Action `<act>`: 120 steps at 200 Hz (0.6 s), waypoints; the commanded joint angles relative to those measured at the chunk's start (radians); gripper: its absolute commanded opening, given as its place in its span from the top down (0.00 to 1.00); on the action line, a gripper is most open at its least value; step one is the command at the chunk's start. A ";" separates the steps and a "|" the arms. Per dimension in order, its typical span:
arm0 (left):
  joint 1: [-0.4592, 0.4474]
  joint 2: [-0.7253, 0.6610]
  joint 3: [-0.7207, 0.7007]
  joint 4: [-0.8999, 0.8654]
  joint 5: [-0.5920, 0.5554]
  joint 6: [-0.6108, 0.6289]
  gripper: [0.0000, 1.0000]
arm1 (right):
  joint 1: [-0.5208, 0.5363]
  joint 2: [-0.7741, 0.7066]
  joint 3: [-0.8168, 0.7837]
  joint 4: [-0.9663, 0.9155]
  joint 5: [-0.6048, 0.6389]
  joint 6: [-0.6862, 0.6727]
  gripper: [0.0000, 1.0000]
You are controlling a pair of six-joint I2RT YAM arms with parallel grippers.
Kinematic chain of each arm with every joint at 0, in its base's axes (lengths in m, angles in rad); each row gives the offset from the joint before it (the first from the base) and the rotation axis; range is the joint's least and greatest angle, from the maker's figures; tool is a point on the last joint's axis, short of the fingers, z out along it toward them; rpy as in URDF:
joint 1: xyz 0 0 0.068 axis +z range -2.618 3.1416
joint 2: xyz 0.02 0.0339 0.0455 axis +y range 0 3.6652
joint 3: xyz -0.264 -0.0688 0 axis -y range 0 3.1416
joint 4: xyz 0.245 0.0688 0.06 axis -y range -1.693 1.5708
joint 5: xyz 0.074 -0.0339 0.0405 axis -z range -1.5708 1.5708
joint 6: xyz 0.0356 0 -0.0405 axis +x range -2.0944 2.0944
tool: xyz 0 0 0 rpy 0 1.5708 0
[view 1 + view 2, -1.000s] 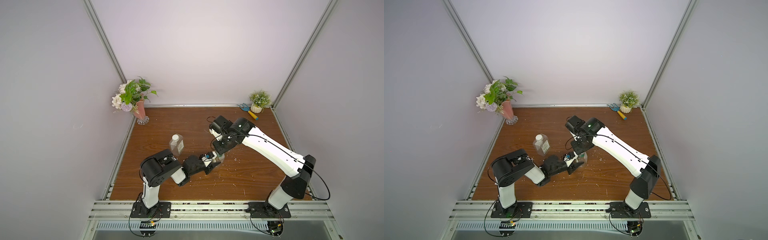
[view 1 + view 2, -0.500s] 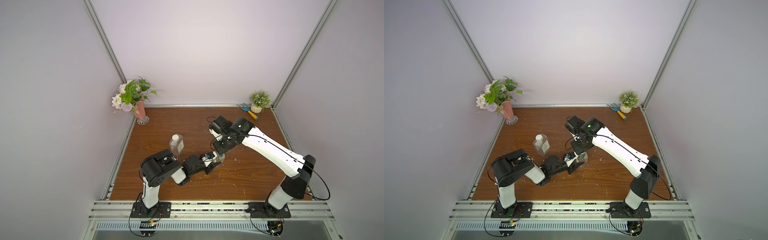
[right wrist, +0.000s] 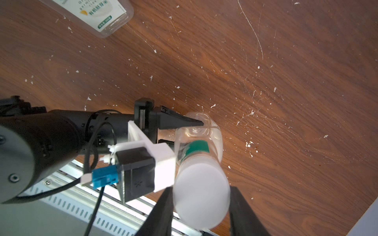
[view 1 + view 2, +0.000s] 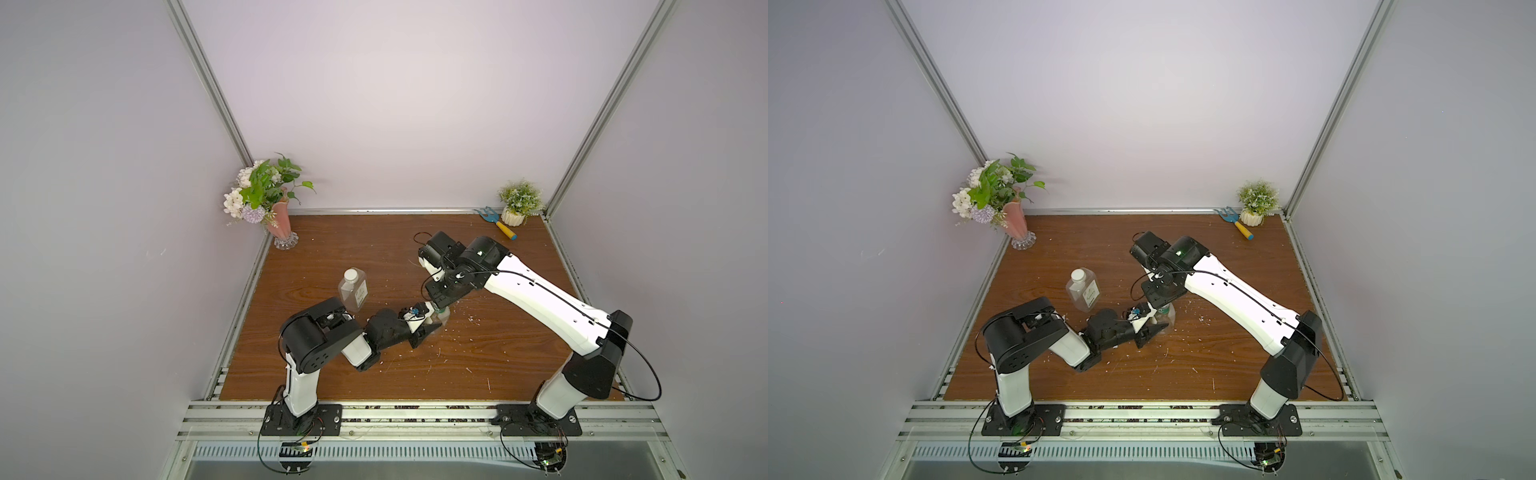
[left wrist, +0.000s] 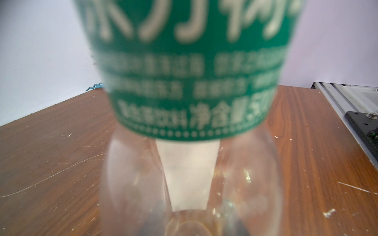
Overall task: Screw on the bottle caps
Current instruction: Screw the bottle cap onto the plastic bottle.
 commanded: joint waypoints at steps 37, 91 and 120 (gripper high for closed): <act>0.013 0.020 0.004 -0.063 0.025 -0.003 0.61 | 0.006 -0.062 -0.018 0.004 0.042 0.013 0.60; 0.019 0.017 0.007 -0.064 0.032 -0.008 0.61 | 0.009 -0.086 -0.054 0.025 0.050 0.021 0.60; 0.026 0.016 0.012 -0.069 0.037 -0.011 0.62 | 0.015 -0.105 -0.086 0.048 0.053 0.031 0.60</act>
